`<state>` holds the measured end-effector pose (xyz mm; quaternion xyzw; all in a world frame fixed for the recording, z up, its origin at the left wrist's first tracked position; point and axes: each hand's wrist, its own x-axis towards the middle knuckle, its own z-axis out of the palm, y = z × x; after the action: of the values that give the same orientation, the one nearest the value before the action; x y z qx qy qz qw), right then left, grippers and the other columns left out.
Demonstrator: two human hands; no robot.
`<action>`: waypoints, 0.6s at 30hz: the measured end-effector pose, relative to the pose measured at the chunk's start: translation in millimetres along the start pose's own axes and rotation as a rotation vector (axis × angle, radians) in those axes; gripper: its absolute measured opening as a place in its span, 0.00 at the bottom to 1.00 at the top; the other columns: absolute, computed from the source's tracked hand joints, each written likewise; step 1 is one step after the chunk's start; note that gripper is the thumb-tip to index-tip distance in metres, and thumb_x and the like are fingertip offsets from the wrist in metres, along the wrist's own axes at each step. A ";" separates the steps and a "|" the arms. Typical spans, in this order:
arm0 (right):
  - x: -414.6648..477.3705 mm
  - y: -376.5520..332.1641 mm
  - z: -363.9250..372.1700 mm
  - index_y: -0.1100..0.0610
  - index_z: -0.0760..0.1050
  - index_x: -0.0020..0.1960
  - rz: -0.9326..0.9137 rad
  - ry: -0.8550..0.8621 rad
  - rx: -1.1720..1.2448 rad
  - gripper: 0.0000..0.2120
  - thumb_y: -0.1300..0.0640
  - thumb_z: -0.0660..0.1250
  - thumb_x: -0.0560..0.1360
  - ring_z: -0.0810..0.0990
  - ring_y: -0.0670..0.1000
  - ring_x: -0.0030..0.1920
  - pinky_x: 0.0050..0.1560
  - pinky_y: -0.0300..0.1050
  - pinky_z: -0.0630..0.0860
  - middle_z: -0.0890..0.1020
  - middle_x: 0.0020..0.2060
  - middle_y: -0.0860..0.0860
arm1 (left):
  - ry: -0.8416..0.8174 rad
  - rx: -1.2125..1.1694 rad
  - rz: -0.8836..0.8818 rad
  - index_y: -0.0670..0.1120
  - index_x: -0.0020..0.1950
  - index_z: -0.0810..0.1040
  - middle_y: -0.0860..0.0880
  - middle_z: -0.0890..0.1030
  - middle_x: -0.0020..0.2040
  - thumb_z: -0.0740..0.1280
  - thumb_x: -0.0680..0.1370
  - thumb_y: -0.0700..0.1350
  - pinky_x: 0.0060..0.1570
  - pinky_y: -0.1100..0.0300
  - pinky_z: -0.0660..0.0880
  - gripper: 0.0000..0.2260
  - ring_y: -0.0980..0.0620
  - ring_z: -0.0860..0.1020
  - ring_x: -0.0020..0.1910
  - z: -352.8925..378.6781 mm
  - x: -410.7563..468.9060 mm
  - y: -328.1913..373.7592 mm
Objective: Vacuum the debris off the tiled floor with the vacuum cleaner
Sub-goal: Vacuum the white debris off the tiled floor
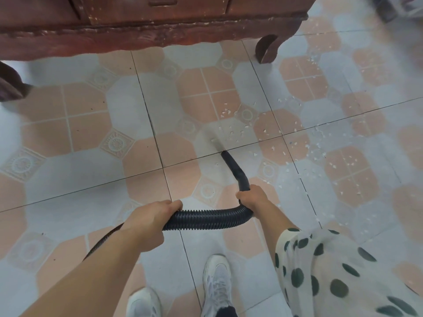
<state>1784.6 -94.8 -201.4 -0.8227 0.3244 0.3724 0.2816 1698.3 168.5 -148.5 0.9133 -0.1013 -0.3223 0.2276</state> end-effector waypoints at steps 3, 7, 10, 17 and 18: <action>0.2 5.7 -2.8 0.63 0.69 0.66 0.023 0.018 0.021 0.20 0.60 0.63 0.75 0.80 0.61 0.53 0.49 0.52 0.80 0.78 0.55 0.60 | -0.004 0.031 0.006 0.55 0.56 0.65 0.55 0.73 0.47 0.57 0.66 0.32 0.41 0.55 0.72 0.24 0.50 0.72 0.44 -0.9 3.0 5.6; 5.5 7.7 -3.9 0.62 0.70 0.66 0.008 0.036 0.057 0.20 0.60 0.64 0.75 0.80 0.60 0.52 0.47 0.51 0.79 0.78 0.55 0.59 | -0.024 0.049 0.018 0.57 0.59 0.63 0.55 0.73 0.47 0.58 0.67 0.32 0.37 0.57 0.68 0.27 0.50 0.72 0.44 0.0 6.7 8.8; 9.0 15.8 -4.4 0.62 0.69 0.66 -0.002 0.062 0.074 0.20 0.60 0.64 0.75 0.79 0.60 0.52 0.46 0.50 0.78 0.79 0.55 0.59 | -0.031 0.065 0.050 0.58 0.59 0.62 0.56 0.72 0.46 0.58 0.67 0.32 0.35 0.57 0.67 0.27 0.50 0.71 0.43 7.8 11.2 11.9; 3.3 60.3 -13.4 0.60 0.69 0.64 -0.031 0.063 -0.007 0.16 0.58 0.62 0.78 0.77 0.57 0.49 0.44 0.47 0.73 0.77 0.52 0.56 | -0.129 0.050 0.144 0.59 0.54 0.62 0.57 0.73 0.46 0.65 0.75 0.57 0.40 0.56 0.74 0.14 0.53 0.74 0.43 38.4 16.9 29.7; 1.4 64.6 -15.0 0.60 0.69 0.64 -0.053 0.051 -0.037 0.15 0.57 0.62 0.78 0.76 0.56 0.49 0.45 0.47 0.73 0.76 0.52 0.56 | -0.141 0.051 0.146 0.59 0.53 0.62 0.57 0.73 0.45 0.64 0.74 0.61 0.40 0.57 0.74 0.15 0.54 0.75 0.43 41.0 16.8 33.3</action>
<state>1743.7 -146.6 -208.4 -0.8453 0.3027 0.3494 0.2678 1683.9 119.3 -169.8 0.8840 -0.1916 -0.3655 0.2196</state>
